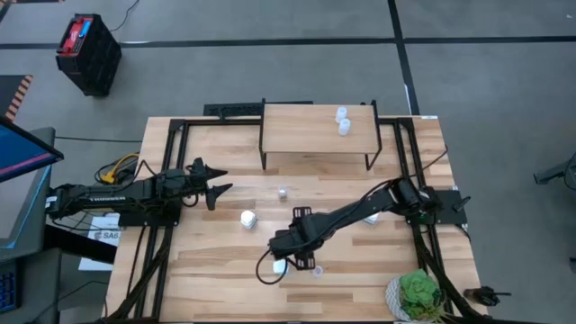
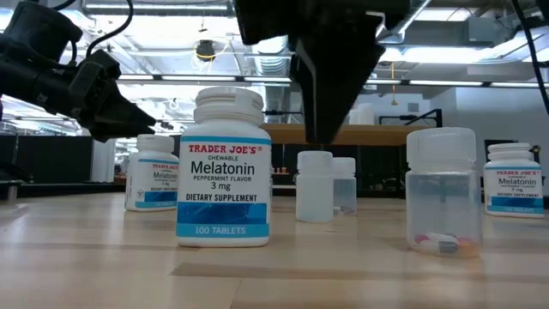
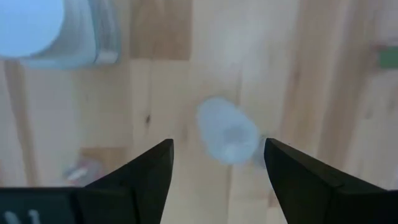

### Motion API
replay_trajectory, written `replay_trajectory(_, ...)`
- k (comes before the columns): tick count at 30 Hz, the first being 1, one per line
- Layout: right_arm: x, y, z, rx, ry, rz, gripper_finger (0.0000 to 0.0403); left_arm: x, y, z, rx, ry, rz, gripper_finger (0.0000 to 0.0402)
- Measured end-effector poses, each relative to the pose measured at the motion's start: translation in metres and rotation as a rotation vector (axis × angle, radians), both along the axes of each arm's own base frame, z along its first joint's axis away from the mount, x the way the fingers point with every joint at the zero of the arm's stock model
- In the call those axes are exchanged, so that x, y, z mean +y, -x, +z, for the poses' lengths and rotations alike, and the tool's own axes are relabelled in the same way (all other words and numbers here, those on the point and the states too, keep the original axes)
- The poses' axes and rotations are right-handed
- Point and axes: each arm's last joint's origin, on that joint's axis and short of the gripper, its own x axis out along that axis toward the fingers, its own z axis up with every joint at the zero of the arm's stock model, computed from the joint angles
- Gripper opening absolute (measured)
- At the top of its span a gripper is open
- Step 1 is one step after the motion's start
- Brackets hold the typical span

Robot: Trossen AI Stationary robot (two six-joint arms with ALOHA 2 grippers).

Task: Pick and place medicine bottles onto shelf by color
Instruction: Put the white pill bottle on the shelf

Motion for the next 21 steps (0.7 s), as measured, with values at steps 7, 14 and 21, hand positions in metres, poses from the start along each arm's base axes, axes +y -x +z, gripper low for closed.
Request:
replay_trajectory(7,-0.007,-0.003,0.002,-0.017,0.03,-0.019,0.0274,0.0,0.0,0.0,0.0,0.0,0.0,0.0247)
replay_trajectory(14,-0.009,-0.007,-0.013,0.022,0.029,-0.021,0.0274,0.0,0.0,0.0,0.0,0.0,0.0,0.0247)
replay_trajectory(21,-0.007,-0.006,-0.034,0.114,0.044,-0.01,0.0274,0.0,0.0,0.0,0.0,-0.001,0.0,0.0247)
